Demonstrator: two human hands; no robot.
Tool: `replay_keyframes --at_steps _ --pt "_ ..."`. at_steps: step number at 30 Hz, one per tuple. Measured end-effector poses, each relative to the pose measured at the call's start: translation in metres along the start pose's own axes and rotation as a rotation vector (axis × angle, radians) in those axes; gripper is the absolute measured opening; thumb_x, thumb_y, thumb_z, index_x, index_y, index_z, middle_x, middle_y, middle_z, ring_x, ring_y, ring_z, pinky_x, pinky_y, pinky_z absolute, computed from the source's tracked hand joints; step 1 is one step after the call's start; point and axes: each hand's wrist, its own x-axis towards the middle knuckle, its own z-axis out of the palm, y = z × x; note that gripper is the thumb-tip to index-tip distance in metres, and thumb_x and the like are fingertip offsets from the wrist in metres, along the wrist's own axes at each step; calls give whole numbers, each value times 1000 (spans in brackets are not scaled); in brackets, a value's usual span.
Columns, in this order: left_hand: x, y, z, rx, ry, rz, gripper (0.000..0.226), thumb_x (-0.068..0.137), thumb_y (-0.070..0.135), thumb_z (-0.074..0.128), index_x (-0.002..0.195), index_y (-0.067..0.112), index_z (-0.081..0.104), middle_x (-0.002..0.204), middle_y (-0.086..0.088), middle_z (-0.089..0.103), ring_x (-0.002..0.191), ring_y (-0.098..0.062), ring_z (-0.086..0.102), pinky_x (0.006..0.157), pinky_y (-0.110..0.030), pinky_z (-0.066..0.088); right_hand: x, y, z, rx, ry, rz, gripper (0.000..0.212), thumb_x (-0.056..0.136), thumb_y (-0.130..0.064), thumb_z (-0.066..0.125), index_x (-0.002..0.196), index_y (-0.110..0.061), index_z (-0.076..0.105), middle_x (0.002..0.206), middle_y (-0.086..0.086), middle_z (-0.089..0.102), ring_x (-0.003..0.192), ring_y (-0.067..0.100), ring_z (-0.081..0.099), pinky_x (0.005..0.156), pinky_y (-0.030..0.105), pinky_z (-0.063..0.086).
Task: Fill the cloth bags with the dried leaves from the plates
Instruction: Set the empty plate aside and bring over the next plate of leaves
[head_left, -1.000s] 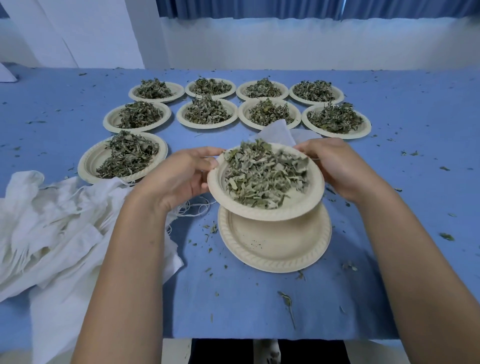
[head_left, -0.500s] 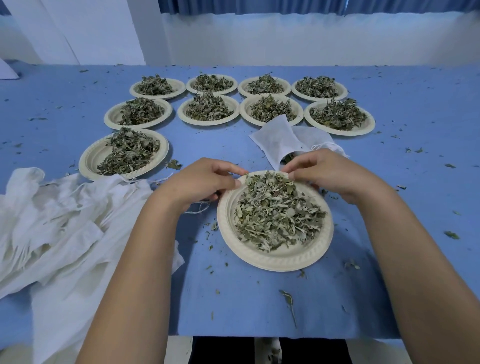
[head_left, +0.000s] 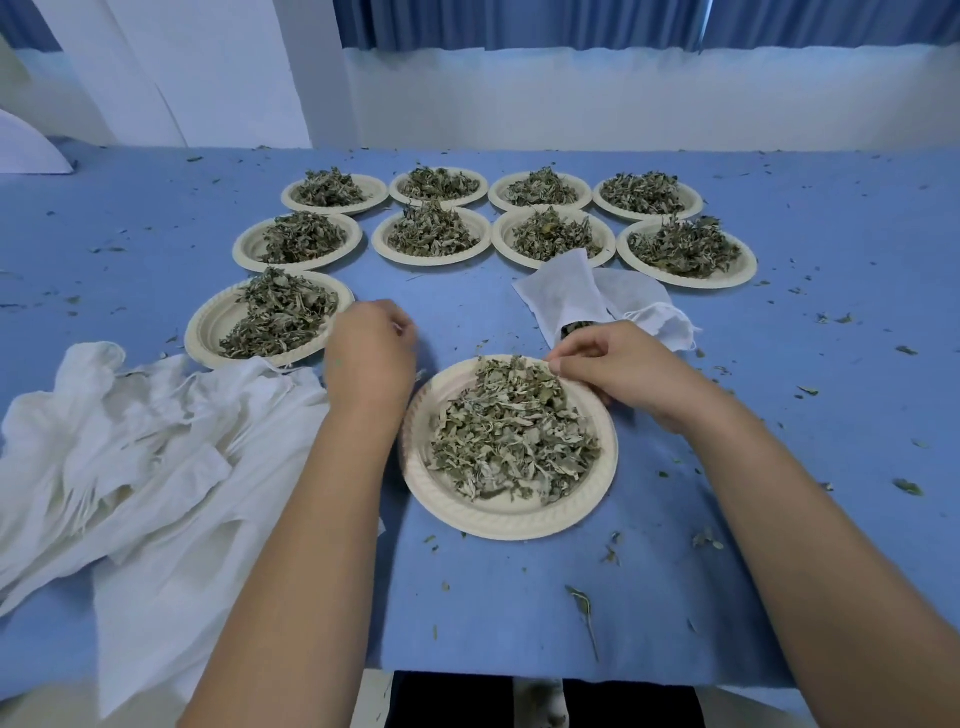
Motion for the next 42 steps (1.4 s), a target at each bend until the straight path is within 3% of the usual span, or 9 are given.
replay_keyframes --at_steps 4,10,14,17,20,25,29,36,42 --pt "2 -12 -2 330 -42 -121 34 95 3 50 124 12 64 131 -16 51 122 -35 46 87 -46 46 1 3 2 5 21 -13 11 90 -17 65 81 -18 71 50 -23 59 43 -9 49 43 4 33" --pt "10 -9 10 365 -25 -151 27 94 -10 44 115 -9 61 124 -24 53 116 -39 50 88 -44 45 2 6 3 -17 22 -21 13 90 -21 64 78 -22 70 54 -27 61 50 -14 52 48 0 34" --pt "12 -8 9 207 34 -170 19 88 -14 46 95 -15 64 105 -32 63 89 -32 60 67 -39 46 3 7 3 -14 22 -31 12 90 -20 64 81 -19 71 52 -26 59 47 -13 51 47 1 33" --pt "2 2 0 -140 29 139 14 87 -3 60 91 -1 74 94 -16 72 80 -22 66 70 -26 49 4 9 2 30 21 -13 18 92 -17 59 80 -15 72 47 -15 57 39 -1 46 42 9 36" --pt "-21 13 -17 -547 -308 304 8 82 12 76 88 17 77 84 3 75 73 -13 67 71 -22 55 6 12 2 87 64 7 24 95 -14 54 77 -10 70 44 -7 54 33 7 40 37 15 35" --pt "-32 15 -28 -417 -476 330 7 80 28 77 87 29 79 82 10 74 69 -18 60 63 -27 46 8 12 5 141 104 -4 28 95 -12 53 73 -8 69 52 -1 59 29 4 39 32 15 31" --pt "-43 16 -28 -308 -380 334 7 87 21 72 91 25 76 64 16 66 53 -1 44 54 -10 35 8 14 4 145 132 -24 29 96 -15 53 75 -4 70 62 9 63 30 5 39 33 16 31" --pt "-49 -15 -66 92 -38 224 5 86 10 68 88 13 71 86 1 63 74 -15 59 68 -30 46 4 14 6 174 187 -44 26 94 -12 54 80 3 68 64 12 61 31 6 38 32 17 30" --pt "-56 -38 -90 236 -271 54 25 75 19 82 95 10 68 98 -4 54 87 -22 55 74 -29 42 2 15 8 171 217 -49 25 93 -9 52 77 1 68 62 10 61 32 8 38 32 17 31"
